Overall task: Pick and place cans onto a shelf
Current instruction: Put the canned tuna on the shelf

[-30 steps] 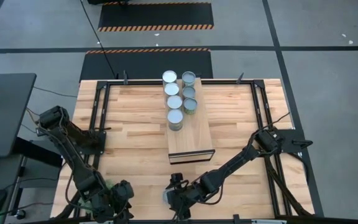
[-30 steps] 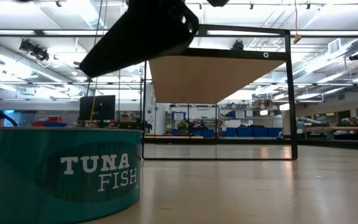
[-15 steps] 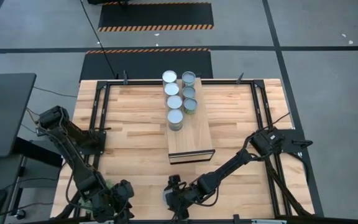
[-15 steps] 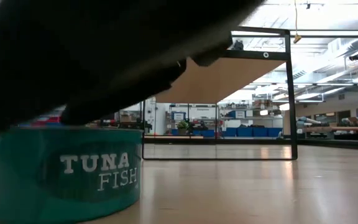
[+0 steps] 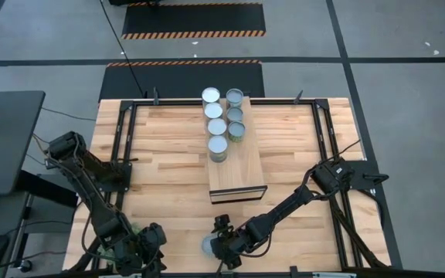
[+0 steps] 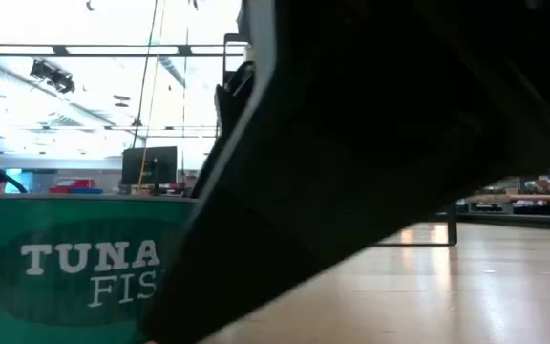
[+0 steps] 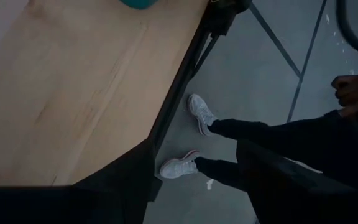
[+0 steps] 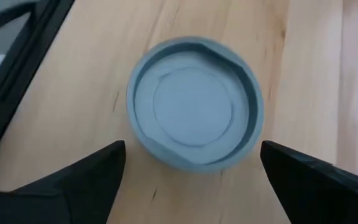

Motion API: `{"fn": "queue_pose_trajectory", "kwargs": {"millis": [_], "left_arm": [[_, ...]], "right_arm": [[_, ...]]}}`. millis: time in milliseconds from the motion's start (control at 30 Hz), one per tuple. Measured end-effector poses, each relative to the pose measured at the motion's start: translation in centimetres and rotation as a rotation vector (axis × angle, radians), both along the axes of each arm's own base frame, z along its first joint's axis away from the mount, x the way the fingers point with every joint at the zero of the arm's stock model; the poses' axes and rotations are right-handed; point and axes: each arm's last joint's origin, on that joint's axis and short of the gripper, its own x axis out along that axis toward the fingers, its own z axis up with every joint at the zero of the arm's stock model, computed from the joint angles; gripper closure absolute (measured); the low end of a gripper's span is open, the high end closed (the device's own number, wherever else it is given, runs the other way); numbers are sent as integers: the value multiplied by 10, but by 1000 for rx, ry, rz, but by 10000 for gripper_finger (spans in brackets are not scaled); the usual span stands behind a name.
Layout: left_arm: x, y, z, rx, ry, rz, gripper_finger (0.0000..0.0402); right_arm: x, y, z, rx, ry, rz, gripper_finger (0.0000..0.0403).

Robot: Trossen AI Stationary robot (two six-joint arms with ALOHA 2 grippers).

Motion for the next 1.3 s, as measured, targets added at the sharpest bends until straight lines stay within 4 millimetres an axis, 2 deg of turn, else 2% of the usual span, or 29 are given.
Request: {"fn": "queue_pose_trajectory", "kwargs": {"millis": [367,633,967,1300], "left_arm": [[0,0,0,4,-6,3,171],[0,0,0,5,-7,2,171],[0,0,0,9,-14,8,171],[1,1,0,12,-21,19,171]], "right_arm": [[0,2,14,7,-23,0,29],[-3,1,33,43,-36,11,29],[2,-5,34,120,-11,6,7],[13,-2,44,125,-177,31,4]]}}
